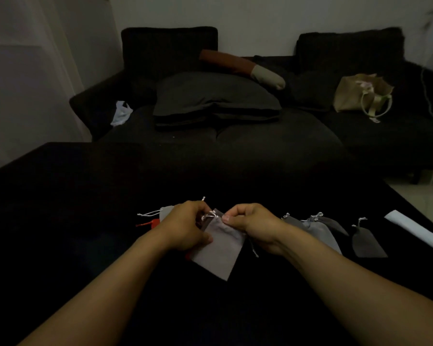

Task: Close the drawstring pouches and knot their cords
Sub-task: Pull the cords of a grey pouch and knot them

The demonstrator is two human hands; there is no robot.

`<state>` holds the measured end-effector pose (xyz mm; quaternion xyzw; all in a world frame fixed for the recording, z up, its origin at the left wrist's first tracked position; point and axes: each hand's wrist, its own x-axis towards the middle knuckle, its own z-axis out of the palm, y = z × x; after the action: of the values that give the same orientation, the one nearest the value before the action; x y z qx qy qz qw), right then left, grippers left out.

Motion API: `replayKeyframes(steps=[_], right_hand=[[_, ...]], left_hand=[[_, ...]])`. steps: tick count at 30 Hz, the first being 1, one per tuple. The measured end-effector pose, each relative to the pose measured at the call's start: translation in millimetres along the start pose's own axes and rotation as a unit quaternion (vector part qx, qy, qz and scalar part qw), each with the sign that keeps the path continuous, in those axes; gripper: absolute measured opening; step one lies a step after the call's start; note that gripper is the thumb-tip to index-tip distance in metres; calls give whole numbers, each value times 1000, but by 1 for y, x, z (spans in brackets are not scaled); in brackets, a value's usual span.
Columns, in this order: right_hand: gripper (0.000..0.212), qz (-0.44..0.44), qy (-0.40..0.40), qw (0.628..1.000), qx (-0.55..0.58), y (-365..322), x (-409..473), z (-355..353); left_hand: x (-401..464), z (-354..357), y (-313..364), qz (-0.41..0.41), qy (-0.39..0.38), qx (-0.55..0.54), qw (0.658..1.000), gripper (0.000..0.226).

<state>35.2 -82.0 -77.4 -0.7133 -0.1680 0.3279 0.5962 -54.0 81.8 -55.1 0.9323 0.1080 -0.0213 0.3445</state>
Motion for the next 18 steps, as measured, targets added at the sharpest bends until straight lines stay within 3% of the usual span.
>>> replayKeyframes(steps=[7,14,16,18], right_hand=[[13,59,-54,990,112,-3,-2,-3],[16,-62,167,983,40,-23,-2,-10],[15,-102,190,976,13,-34,-7,-20],[13,-133,156,979,1,-44,-17,-26]], left_hand=[[-3,-3,0,-29,-28,71,997,62],[-6,-11,2,-114,-66,98,986,84],[-7,-19,6,-114,-14,130,985,83],[-10,-28,21,-88,42,11,995,74]])
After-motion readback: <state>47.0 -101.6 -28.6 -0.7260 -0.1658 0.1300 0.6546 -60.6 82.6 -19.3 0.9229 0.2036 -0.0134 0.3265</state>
